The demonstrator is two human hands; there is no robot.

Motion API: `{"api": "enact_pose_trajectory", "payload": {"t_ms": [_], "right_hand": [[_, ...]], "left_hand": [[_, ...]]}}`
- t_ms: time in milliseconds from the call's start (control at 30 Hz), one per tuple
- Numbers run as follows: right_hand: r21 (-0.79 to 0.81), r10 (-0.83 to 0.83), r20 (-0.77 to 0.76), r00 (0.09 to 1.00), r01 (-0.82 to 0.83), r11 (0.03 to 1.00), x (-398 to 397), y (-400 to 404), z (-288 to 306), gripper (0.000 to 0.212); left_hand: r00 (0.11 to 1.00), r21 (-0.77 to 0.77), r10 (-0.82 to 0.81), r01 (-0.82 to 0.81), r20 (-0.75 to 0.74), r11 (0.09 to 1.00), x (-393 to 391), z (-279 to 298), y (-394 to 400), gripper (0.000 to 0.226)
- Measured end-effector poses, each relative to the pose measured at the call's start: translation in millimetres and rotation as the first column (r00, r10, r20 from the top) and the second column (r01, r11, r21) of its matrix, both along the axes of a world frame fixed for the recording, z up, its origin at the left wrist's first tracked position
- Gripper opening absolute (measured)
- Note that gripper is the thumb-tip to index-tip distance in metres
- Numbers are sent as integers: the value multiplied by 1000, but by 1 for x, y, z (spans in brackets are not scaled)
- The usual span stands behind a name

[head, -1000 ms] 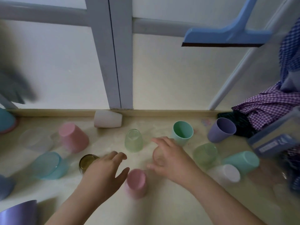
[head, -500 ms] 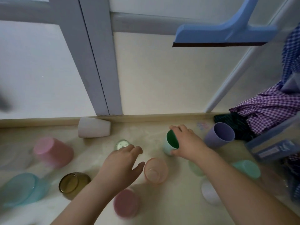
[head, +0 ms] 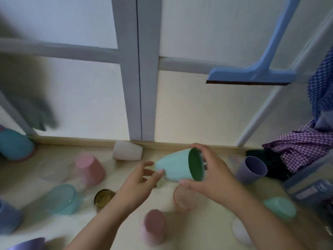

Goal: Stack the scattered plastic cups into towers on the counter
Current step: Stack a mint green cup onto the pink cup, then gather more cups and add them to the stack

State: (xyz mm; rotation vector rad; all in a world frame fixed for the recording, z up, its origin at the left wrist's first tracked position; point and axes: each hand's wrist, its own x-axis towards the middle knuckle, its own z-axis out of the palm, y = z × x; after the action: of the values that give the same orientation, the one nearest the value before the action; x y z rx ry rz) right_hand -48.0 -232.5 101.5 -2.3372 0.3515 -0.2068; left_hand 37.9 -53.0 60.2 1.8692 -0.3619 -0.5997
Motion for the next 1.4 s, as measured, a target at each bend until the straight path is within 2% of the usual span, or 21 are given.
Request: {"api": "enact_pose_trajectory", "payload": {"t_ms": [100,167,233,333,433,533,633,700,833,1000,1100,1200,1267,1400], "right_hand": [[115,0,48,999,-6,993,-17,28,2,83],[156,8,41,999,-14,988,-27,45,-2,80],[176,12,33,999,-18,984,-35,56,-10,81],[180,60,-30,998,-54,982,-43,66,-24,80],[105,115,-81,990,-107,989,-50,67,-36,75],[19,77,-80,994,-76,997,-58,62,-41,58],[-99,57,-14,998,-59,993,-66,59,-42,42],[-141,72,-29,997,-75,987,-72,58,-44,37],[-202,88,-155,984,-119,972,-84,54,-57,42],[-243,81,-230,970,-138,960,-104,51,-71,44],[-243,34,-252,967,-97,965,-117,41,-74,44],[-281,-38,-248,968,-35,959,-132,21,-72,44],[-324,-111,-246,963,26,946,-147,3,-68,45],[-438,-228,-257,939,98,894,-176,-40,-64,51]], "left_hand": [[953,-212,-28,-39,-302,977,-14,8,15,52],[926,-289,-38,-79,-377,954,-22,11,24,54],[929,-340,-13,-122,-369,932,-28,11,32,59],[963,-338,64,-154,-262,928,-38,12,41,64],[985,-230,163,-146,55,962,-43,14,50,58],[915,-37,78,-69,396,997,-42,12,57,69],[828,158,-85,-4,554,987,-46,8,53,77],[813,259,-170,24,557,966,-51,1,47,80],[803,462,-307,44,512,886,-58,-24,38,82],[785,570,-392,61,479,820,-67,-42,32,81],[648,592,-459,14,608,806,-72,-37,20,72],[490,558,-504,42,712,829,-80,-27,-11,55],[462,550,-534,115,708,828,-92,-22,-38,48],[445,615,-637,215,629,758,-121,-33,-83,44]]}}
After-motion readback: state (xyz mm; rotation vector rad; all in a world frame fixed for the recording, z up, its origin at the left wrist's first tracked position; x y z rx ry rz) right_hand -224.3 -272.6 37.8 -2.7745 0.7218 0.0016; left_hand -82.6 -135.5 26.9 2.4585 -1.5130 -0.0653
